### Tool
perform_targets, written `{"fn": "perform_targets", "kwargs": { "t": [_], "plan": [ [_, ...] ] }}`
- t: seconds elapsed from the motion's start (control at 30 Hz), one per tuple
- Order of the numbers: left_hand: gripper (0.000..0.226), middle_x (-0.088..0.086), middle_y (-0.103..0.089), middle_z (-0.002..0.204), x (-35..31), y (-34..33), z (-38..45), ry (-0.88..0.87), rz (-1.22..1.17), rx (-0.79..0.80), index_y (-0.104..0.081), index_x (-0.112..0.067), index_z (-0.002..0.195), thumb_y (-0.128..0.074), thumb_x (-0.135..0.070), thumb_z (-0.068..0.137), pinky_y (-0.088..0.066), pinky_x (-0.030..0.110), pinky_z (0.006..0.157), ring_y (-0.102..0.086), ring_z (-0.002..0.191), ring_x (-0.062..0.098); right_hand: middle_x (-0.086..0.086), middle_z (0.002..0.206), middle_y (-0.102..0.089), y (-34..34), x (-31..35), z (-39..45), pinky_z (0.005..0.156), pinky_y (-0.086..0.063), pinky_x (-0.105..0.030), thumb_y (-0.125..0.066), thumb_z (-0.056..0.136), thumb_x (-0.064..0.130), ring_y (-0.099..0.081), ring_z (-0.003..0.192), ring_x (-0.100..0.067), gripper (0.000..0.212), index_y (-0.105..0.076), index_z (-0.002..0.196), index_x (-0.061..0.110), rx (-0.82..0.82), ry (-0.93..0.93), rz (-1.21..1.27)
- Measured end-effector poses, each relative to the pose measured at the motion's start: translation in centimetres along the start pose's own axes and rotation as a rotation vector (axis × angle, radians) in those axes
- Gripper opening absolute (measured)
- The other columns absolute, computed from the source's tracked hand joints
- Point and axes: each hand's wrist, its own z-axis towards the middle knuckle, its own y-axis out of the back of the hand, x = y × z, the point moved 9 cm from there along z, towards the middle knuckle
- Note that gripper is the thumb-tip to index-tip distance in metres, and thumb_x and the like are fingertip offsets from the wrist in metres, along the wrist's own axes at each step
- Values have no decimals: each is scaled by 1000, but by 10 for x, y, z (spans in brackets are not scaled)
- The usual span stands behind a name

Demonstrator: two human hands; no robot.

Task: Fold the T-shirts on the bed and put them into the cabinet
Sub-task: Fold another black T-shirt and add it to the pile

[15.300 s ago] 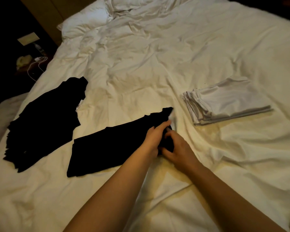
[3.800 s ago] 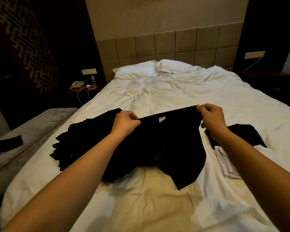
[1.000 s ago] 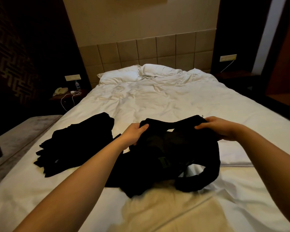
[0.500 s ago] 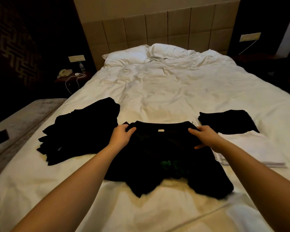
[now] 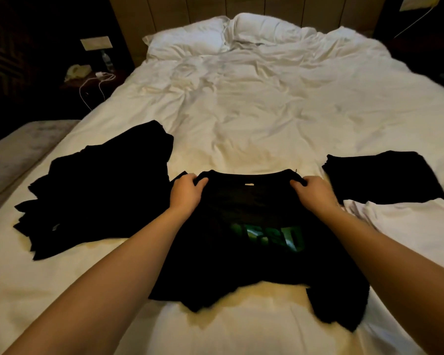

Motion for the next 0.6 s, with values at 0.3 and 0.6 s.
{"fn": "perform_targets", "kwargs": {
  "t": [0.3, 0.6],
  "plan": [
    [45, 13, -66, 101, -33, -36, 87, -336, 532, 43, -56, -7, 109, -36, -47, 106, -35, 36, 64, -63, 95, 36, -9, 66, -53, -23, -3, 80, 49, -29, -32, -52, 99, 35, -50, 61, -28, 39, -55, 73, 5, -75, -1, -161],
    [43, 11, -66, 102, 11, -85, 105, -91, 243, 239, -59, -11, 107, -51, -52, 99, -44, 36, 68, -61, 90, 30, -24, 115, -52, -43, -15, 93, 75, -43, -42, -59, 97, 32, -52, 103, -42, 40, -49, 115, -2, -159, 29, -231]
  ]
}}
